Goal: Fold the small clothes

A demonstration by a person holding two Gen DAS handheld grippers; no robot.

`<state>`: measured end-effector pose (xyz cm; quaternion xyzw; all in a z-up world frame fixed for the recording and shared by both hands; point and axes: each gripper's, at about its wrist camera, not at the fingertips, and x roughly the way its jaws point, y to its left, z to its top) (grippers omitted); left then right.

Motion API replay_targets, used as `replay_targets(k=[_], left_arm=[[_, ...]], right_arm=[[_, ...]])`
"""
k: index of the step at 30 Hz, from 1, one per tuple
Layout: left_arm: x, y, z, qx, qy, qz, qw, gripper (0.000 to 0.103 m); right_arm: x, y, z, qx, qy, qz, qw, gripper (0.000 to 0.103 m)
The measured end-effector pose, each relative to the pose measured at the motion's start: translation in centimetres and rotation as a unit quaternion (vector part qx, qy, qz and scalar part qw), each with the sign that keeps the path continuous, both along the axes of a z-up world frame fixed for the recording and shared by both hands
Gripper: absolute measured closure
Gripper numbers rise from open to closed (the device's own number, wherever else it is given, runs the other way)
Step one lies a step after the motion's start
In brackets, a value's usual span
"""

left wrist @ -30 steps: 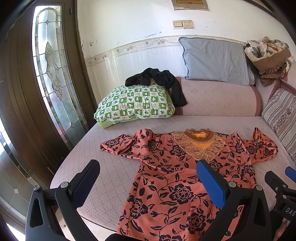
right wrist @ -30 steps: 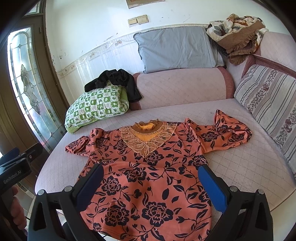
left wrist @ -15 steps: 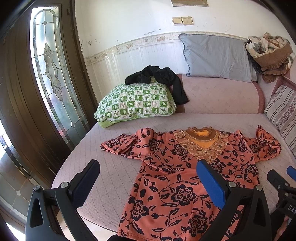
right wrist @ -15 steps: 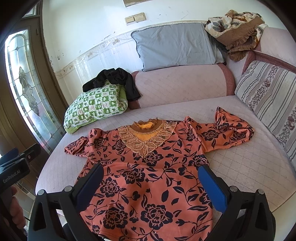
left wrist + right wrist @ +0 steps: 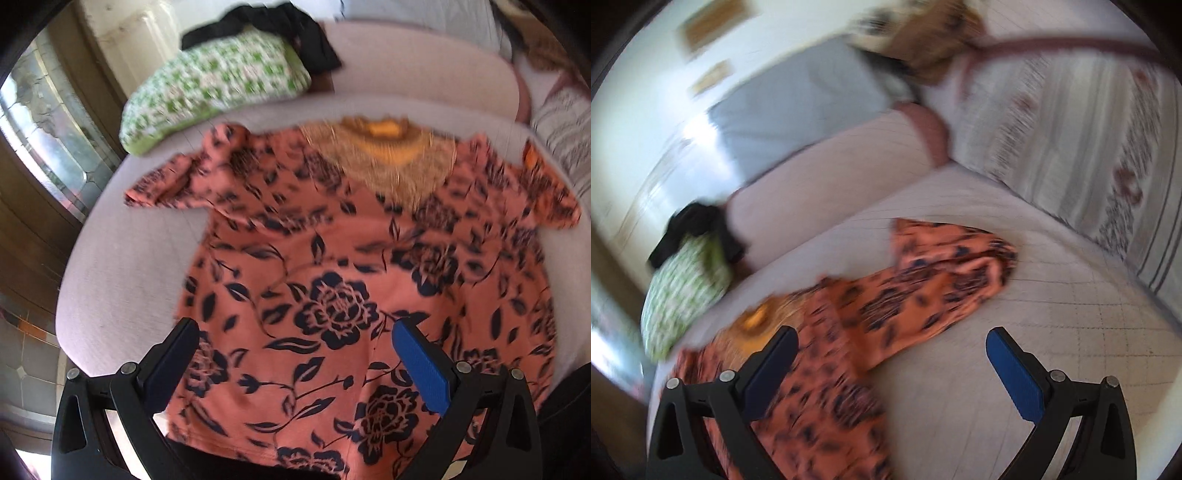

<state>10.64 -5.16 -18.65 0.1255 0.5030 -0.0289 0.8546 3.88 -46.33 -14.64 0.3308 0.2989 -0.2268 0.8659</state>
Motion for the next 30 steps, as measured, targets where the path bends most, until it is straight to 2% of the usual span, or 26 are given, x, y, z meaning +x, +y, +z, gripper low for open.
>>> replay_targets(k=[2,6,7,8,11,12,14,17,21,22,24,26,28,30], left_arm=[[0.7,-0.9,-2.1,0.017,0.023,-0.006,0.9996,0.000],[1.5,-2.1,-6.1,0.042,0.077,-0.024,0.9959,0.000],[1.7,-2.2,-7.5,0.041,0.102,-0.027,0.9936,0.000],[1.8,-1.8,-7.9,0.023,0.100,-0.014,0.9946,0.000],[1.7,0.0,-8.1,-0.042,0.111,0.043,0.9919,0.000],[1.6,0.2,-8.0,-0.051,0.109,0.045,0.9917,0.000],[1.4,-0.2,-7.8,-0.031,0.123,0.023,0.9917,0.000],[2.3,-1.4,-6.3,-0.002,0.172,0.039,0.9843,0.000],[3.5,-7.7,-0.1,0.002,0.087,-0.017,0.9961,0.000],[4.4,-10.8,1.9,-0.015,0.072,-0.047,0.9962,0.000],[5.9,-15.5,4.0,-0.047,0.060,-0.086,0.9933,0.000],[7.6,-21.4,4.9,-0.083,0.053,-0.124,0.9874,0.000],[9.6,-26.7,4.7,-0.112,0.046,-0.157,0.9801,0.000],[11.4,-31.7,3.8,-0.121,0.041,-0.174,0.9764,0.000]], right_arm=[[0.7,-3.1,-1.1,0.050,-0.017,-0.034,0.998,0.000],[2.0,-6.5,-3.2,0.129,-0.047,-0.054,0.989,0.004],[2.1,-7.1,-3.7,0.158,-0.059,-0.059,0.984,0.007],[1.9,-7.3,-4.1,0.170,-0.067,-0.064,0.981,0.007],[2.1,-8.4,-4.8,0.211,-0.098,-0.075,0.970,0.011],[2.3,-8.7,-4.8,0.218,-0.105,-0.072,0.968,0.015],[2.5,-9.1,-4.8,0.231,-0.114,-0.071,0.964,0.019],[2.3,-10.1,-5.1,0.252,-0.122,-0.079,0.957,0.019],[1.4,-11.8,-5.7,0.282,-0.114,-0.098,0.948,0.019],[1.1,-12.2,-5.9,0.291,-0.116,-0.103,0.944,0.019],[0.4,-13.3,-6.2,0.306,-0.123,-0.117,0.937,0.019],[-0.3,-13.9,-6.3,0.308,-0.126,-0.125,0.935,0.019],[-0.7,-14.2,-6.3,0.311,-0.128,-0.127,0.933,0.019],[-1.1,-14.8,-6.4,0.319,-0.135,-0.129,0.929,0.019]])
